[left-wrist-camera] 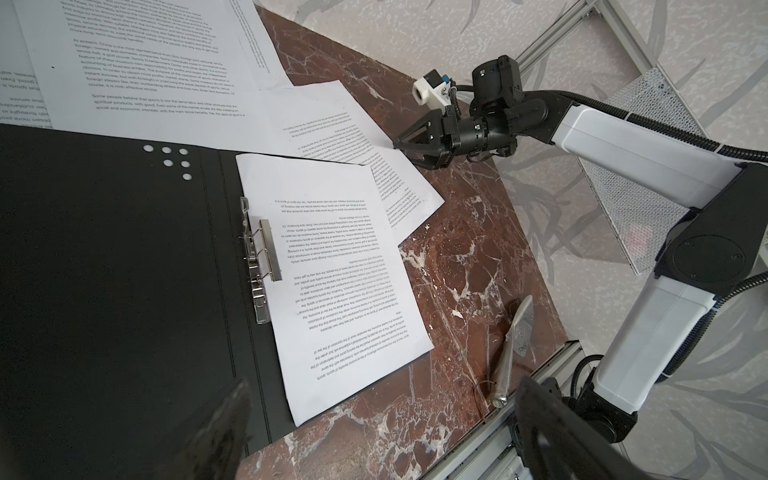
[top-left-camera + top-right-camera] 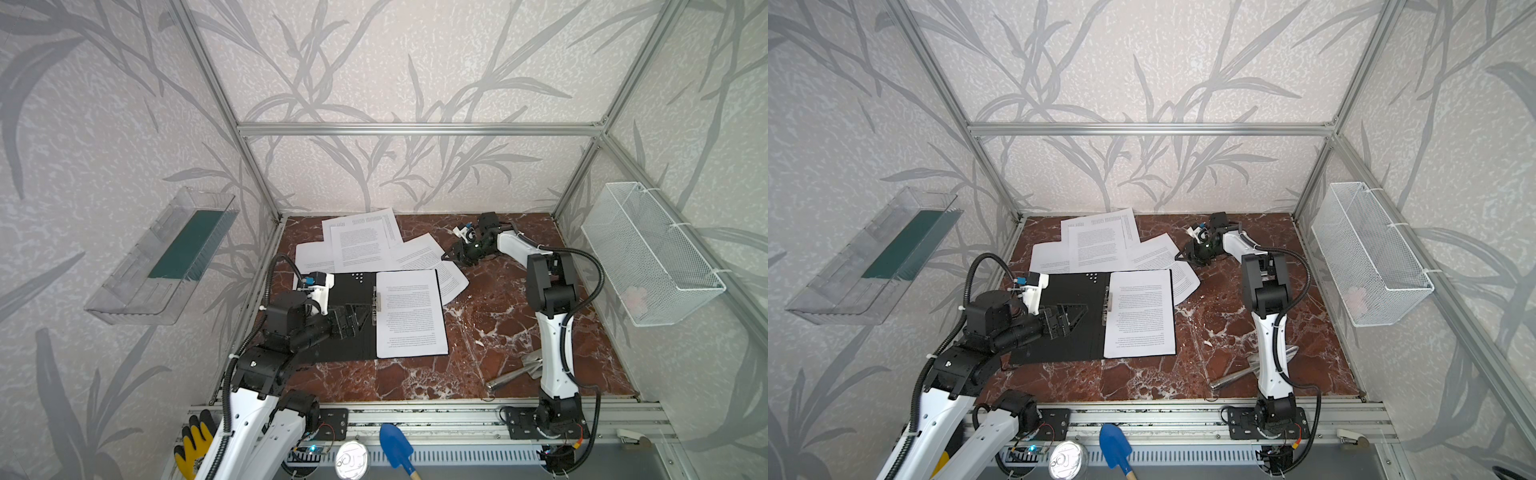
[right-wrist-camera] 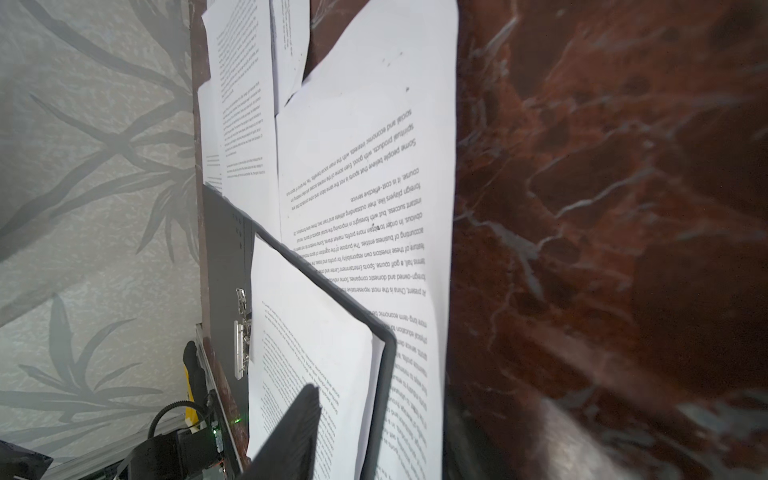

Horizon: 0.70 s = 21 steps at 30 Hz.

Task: Put the files into the folder
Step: 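Pinch the loose printed sheet's edge with the right gripper and lift it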

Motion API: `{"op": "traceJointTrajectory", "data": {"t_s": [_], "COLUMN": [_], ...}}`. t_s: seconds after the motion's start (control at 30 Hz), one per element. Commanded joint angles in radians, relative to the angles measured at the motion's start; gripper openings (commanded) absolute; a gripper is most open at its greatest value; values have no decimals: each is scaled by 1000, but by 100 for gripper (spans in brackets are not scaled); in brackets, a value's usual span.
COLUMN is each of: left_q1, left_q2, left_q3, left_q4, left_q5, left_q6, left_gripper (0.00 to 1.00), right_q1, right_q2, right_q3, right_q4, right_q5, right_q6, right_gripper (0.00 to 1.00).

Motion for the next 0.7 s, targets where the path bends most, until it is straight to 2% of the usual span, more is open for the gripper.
{"op": "traceJointTrajectory", "data": {"t_s": [0.0,0.13,0.37,0.53,0.67], "left_q1": [4,4,4,4,4], "left_q2": [0,1,2,4,1], "left_q3": [-4,-4,-3,-3,-3], "left_q4": [11,11,10,9,10], "left_q5": [8,10,8,10,8], "left_q6": [8,11,9,10,10], "left_gripper": [99,99,99,99,99], "right_q1": [17,33,33,30,24], "right_q2": [38,77,108,52,-38], "right_q3": [50,121,178,160,113], "right_q4": [-103,-160,-173,-136,-92], "right_q5": [23,65,73,84,100], "right_q6": [-43,-65,-52,-20,7], "right_gripper": [42,37,20,4,0]}}
